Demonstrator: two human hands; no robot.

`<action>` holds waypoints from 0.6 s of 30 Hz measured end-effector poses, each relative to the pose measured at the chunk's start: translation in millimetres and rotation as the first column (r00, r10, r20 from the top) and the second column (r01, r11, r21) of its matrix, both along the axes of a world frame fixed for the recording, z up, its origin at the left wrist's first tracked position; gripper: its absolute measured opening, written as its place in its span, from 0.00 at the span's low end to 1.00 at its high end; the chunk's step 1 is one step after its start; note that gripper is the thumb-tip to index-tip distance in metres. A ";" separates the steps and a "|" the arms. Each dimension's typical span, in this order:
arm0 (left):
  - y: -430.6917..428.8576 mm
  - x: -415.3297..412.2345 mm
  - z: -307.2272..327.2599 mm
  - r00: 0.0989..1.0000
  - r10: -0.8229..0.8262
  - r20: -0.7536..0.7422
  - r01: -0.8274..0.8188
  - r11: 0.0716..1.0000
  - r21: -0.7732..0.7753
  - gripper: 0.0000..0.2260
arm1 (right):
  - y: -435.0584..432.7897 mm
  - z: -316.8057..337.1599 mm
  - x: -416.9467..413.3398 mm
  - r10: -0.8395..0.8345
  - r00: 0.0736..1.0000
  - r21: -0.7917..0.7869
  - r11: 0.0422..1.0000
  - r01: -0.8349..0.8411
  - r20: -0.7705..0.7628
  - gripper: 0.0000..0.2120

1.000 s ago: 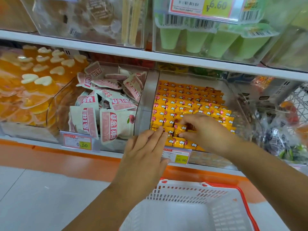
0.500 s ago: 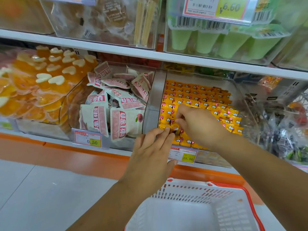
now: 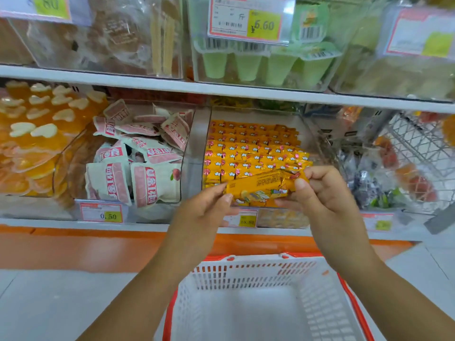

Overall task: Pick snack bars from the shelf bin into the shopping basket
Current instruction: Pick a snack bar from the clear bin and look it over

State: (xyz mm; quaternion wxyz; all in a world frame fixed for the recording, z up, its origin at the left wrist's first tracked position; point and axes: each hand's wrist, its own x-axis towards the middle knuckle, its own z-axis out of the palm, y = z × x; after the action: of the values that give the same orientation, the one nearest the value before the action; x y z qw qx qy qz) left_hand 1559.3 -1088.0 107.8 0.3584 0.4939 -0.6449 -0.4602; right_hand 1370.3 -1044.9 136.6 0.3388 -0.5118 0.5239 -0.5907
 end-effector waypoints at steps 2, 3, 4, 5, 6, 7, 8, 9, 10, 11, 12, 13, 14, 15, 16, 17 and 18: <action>4.2 -6.1 6.0 0.981 0.015 -0.194 0.018 0.986 0.168 0.15 | 10.6 -6.8 -6.0 -0.015 0.988 0.074 0.997 0.004 0.151 0.04; 6.4 -9.4 9.0 0.964 0.029 -0.265 0.034 0.972 0.231 0.15 | 15.1 -9.2 -9.3 -0.017 0.980 0.106 0.994 -0.005 0.199 0.03; 8.1 -12.3 10.1 0.950 0.038 -0.309 0.051 0.960 0.275 0.15 | 18.7 -10.9 -12.4 -0.017 0.972 0.132 0.991 -0.015 0.236 0.03; 9.8 -15.4 11.3 0.938 0.042 -0.343 0.071 0.948 0.310 0.14 | 21.8 -12.0 -15.4 -0.013 0.961 0.157 0.987 -0.032 0.275 0.03; 10.8 -17.8 11.3 0.930 0.044 -0.366 0.087 0.939 0.334 0.14 | 24.4 -12.9 -17.9 -0.009 0.948 0.180 0.982 -0.051 0.319 0.03; 12.2 -20.4 12.3 0.920 0.052 -0.389 0.097 0.931 0.353 0.14 | 27.5 -13.6 -20.7 -0.005 0.929 0.199 0.977 -0.074 0.370 0.03; 12.6 -22.8 11.7 0.914 0.062 -0.400 0.096 0.926 0.364 0.13 | 29.7 -14.3 -23.5 0.005 0.905 0.211 0.972 -0.105 0.425 0.02; 13.0 -25.2 11.9 0.910 0.072 -0.409 0.094 0.923 0.373 0.13 | 31.3 -14.1 -26.1 0.023 0.881 0.214 0.967 -0.140 0.472 0.04; 12.8 -27.2 10.5 0.909 0.077 -0.409 0.091 0.922 0.376 0.13 | 31.9 -14.4 -29.0 0.043 0.871 0.212 0.963 -0.167 0.489 0.11; 13.1 -29.6 10.3 0.911 0.075 -0.406 0.091 0.923 0.375 0.12 | 31.9 -14.7 -31.7 0.055 0.882 0.223 0.958 -0.178 0.469 0.19; 13.9 -32.0 10.0 0.915 0.069 -0.397 0.089 0.926 0.367 0.12 | 31.5 -16.1 -34.4 0.042 0.902 0.240 0.958 -0.159 0.429 0.26; 14.7 -34.4 10.0 0.919 0.064 -0.389 0.085 0.932 0.353 0.12 | 30.6 -16.6 -36.4 0.028 0.918 0.250 0.958 -0.138 0.397 0.30; 15.3 -36.0 9.3 0.919 0.065 -0.388 0.075 0.939 0.336 0.12 | 29.4 -17.5 -38.6 0.020 0.926 0.251 0.960 -0.122 0.376 0.30; 15.7 -37.1 8.8 0.915 0.073 -0.396 0.065 0.944 0.323 0.13 | 28.1 -17.5 -40.4 0.015 0.927 0.249 0.961 -0.116 0.375 0.27; 15.2 -37.3 7.9 0.910 0.077 -0.407 0.058 0.949 0.311 0.13 | 26.8 -16.5 -41.7 0.014 0.923 0.249 0.961 -0.119 0.385 0.23; 14.8 -37.0 7.2 0.905 0.079 -0.419 0.060 0.950 0.308 0.15 | 26.5 -15.2 -42.9 0.018 0.914 0.252 0.959 -0.131 0.406 0.19; 14.0 -35.4 7.0 0.894 0.080 -0.441 0.068 0.948 0.311 0.16 | 25.9 -13.6 -43.1 0.036 0.901 0.252 0.955 -0.159 0.432 0.15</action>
State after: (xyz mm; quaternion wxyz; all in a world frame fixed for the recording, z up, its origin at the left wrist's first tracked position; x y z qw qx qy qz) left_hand 1523.9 -1074.0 114.9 0.4142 0.4278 -0.4606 -0.6582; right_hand 1327.1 -1019.1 123.0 0.5425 -0.3443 0.4899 -0.5892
